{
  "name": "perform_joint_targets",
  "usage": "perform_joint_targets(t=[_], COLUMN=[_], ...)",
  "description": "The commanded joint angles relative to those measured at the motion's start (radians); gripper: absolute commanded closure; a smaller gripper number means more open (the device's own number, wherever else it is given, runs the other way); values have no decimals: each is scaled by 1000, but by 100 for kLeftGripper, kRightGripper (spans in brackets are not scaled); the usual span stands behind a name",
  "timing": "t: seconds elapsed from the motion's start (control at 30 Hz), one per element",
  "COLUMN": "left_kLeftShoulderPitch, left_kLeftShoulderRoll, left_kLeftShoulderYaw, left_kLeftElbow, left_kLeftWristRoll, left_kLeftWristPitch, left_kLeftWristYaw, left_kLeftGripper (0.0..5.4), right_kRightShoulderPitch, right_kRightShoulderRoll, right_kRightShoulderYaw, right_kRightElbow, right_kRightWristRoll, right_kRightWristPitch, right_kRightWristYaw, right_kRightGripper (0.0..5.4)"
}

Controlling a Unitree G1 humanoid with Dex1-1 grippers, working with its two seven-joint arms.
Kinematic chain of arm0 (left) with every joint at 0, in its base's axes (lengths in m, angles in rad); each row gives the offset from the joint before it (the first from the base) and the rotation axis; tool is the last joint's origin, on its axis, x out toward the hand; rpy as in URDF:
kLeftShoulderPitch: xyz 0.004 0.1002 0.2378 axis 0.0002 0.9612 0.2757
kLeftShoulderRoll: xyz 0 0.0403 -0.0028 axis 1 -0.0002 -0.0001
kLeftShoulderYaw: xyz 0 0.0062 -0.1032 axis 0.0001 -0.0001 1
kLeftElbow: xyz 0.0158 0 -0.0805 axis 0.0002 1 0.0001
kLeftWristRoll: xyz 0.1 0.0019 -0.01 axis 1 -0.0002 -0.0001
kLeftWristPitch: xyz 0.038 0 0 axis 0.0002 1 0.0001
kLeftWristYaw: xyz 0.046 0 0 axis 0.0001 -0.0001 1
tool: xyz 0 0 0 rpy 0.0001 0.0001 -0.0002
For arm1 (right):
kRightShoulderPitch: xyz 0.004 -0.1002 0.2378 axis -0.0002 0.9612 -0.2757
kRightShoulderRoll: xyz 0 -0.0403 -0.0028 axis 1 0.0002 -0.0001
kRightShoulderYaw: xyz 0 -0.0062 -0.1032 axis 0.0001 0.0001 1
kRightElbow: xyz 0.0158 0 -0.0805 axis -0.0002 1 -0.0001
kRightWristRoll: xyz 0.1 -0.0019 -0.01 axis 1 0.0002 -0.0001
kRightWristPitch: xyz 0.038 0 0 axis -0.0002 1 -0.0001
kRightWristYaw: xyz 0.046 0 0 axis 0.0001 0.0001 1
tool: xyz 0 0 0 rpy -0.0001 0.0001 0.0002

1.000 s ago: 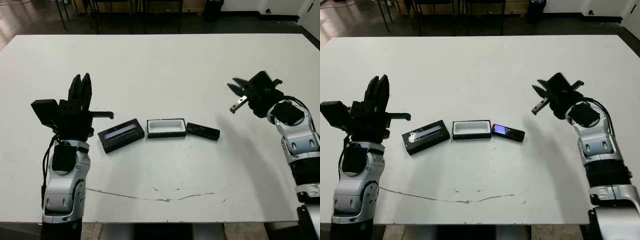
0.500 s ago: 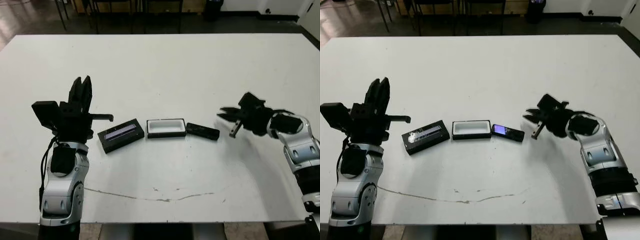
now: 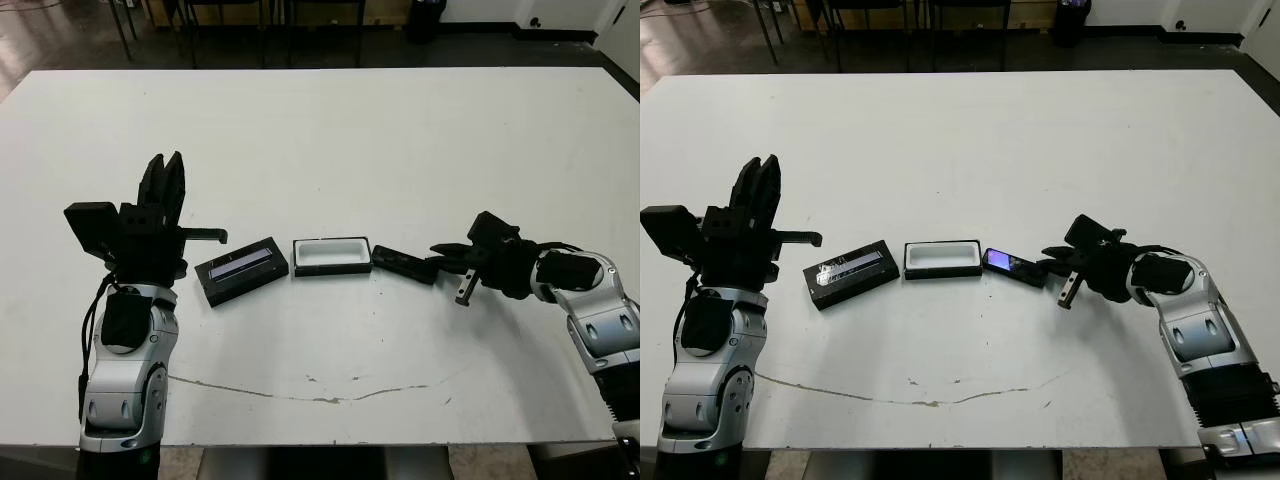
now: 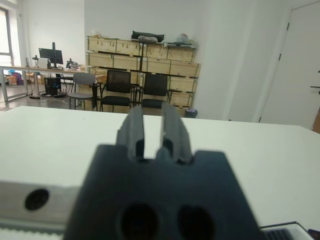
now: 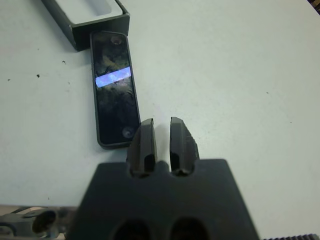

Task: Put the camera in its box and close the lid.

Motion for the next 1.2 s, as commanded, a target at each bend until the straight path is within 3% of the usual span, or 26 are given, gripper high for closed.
perform_joint_targets(t=[0.03,0.27,0.63,1.07,1.2], left_kLeftShoulderPitch=[6,6,0,4,8], left_kLeftShoulderRoll=[9,10,6,8,8], left_kLeftShoulderYaw=[-1,-2,-6,-10,-8], left_kLeftElbow=[6,6,12,3,3], left_kLeftWristRoll=[9,10,6,12,2], left_kLeftWristPitch=[21,17,19,24,22], left_kLeftWristYaw=[5,3,3,4,0], left_kLeftGripper=[537,537,537,537,537], right_kRightShoulderPitch=[33,47,68,83,119], right_kRightShoulderRoll=[-16,-23,-52,-48,0], right_kRightShoulderYaw=[28,31,39,6,-79], right_kRightElbow=[-15,-36,-128,-81,-84], right_kRightWristRoll=[-20,2,-7,-70,-4], right_kRightWristPitch=[1,17,103,43,36], right_kRightWristYaw=[2,26,23,-116,-194], right_kRightGripper=[540,540,540,540,540])
